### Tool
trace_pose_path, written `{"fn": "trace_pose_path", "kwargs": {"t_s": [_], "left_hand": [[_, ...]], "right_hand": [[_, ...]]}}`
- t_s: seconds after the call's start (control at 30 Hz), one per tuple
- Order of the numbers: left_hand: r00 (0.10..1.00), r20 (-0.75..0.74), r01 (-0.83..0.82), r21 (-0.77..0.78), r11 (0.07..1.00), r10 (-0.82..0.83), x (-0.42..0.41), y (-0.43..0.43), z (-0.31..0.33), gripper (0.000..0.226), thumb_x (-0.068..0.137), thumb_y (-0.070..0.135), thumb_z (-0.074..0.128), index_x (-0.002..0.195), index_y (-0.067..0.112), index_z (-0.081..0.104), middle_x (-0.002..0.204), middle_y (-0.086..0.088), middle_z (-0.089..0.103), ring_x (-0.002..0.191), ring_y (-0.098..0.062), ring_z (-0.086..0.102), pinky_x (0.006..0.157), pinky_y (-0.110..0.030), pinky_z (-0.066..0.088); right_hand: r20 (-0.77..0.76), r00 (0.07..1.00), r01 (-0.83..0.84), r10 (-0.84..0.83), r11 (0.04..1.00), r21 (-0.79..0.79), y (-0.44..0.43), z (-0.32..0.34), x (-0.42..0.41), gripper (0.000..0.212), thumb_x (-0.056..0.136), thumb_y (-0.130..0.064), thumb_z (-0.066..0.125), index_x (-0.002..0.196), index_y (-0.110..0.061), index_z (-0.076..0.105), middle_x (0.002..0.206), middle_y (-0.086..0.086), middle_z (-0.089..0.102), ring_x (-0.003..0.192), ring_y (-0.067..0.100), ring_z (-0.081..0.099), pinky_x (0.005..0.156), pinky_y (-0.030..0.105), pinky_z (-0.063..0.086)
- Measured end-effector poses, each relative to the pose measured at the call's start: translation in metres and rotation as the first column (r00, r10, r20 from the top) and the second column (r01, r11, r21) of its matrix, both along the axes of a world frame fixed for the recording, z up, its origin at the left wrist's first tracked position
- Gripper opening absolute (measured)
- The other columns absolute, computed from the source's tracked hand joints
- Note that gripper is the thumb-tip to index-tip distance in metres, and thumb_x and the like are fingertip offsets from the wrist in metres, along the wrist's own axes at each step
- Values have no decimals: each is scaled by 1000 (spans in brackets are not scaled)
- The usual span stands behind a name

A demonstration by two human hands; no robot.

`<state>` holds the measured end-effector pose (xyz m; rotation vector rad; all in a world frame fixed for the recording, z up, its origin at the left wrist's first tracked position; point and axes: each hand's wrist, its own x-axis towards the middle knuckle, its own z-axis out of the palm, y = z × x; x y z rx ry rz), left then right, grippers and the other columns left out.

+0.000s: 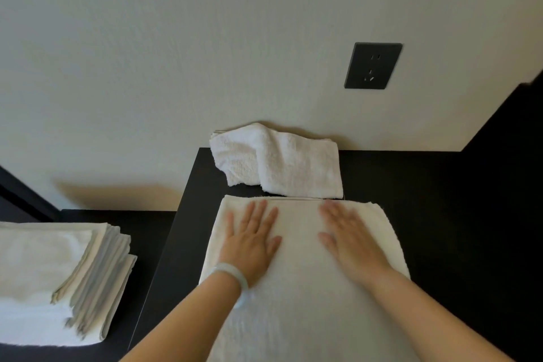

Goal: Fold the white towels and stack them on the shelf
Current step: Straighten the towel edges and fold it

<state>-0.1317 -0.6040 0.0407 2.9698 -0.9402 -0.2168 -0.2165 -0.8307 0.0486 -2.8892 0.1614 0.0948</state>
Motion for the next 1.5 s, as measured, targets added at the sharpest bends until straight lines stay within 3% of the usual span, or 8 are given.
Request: {"fn": "trace_pose_path", "kwargs": {"t_s": [0.1,0.4,0.6,0.87,1.07,1.27,1.4,1.5], "left_hand": [[985,19,-170,-5,985,170,24,23,-5,64,95,58,-1,152,33,-17,162,5,-19,149,-16,-17,119,-48,-11],[979,25,-202,-4,979,202,22,15,10,65,99,55,3,154,25,-15,162,-1,-19,149,-22,-19,119,-48,-14],[995,15,95,-64,993,-94,-46,-22,4,60,95,49,-7,149,28,-21,161,2,-22,143,-18,-31,116,-44,-23],[959,-17,-284,18,959,284,-57,72,9,66,97,58,1,152,28,-20,161,-1,-22,149,-25,-18,120,-48,-12],[991,-62,115,-111,987,-123,-150,73,6,65,90,64,-9,146,38,-31,151,12,-41,141,-13,-36,116,-42,-24],[973,34,231,-85,969,-229,-162,123,7,68,97,65,5,154,32,-10,162,4,-16,149,-20,-14,118,-41,-7],[938,-61,336,-62,940,-340,-163,153,9,85,92,71,30,150,38,-23,157,13,-30,145,-12,-29,118,-40,-18],[932,-68,355,-43,934,-357,-170,166,16,89,96,43,48,148,41,-23,154,19,-32,142,-6,-32,116,-33,-24]], "right_hand": [[-21,980,196,-197,980,-27,-54,-3,-7,61,104,-51,15,157,-26,-1,166,-8,-3,148,3,-12,119,27,-13],[56,962,273,-268,952,-135,-39,5,-4,65,102,-51,10,158,-18,4,167,0,-1,151,11,-11,122,39,-14],[74,992,-98,99,995,-16,58,-5,-20,57,108,-39,22,158,-24,0,166,-6,-7,150,8,-16,120,33,-20],[5,906,420,-423,898,-133,-10,0,-90,80,90,-60,-8,156,-16,-3,166,3,-3,152,15,-9,123,39,-8],[-43,998,-51,52,998,33,81,-4,-147,64,95,-62,1,148,-38,-24,154,-20,-36,141,-4,-33,110,19,-31],[-94,995,-34,30,999,-41,64,3,-192,68,93,-65,-3,151,-35,-22,154,-20,-35,139,-7,-35,110,17,-30],[-198,966,-171,166,985,-9,55,14,-221,82,93,-74,24,146,-43,-31,148,-27,-44,137,-7,-37,105,13,-32],[-197,954,-233,226,972,-12,52,21,-238,87,100,-41,51,148,-48,-21,150,-32,-35,137,-14,-31,108,11,-27]]}}
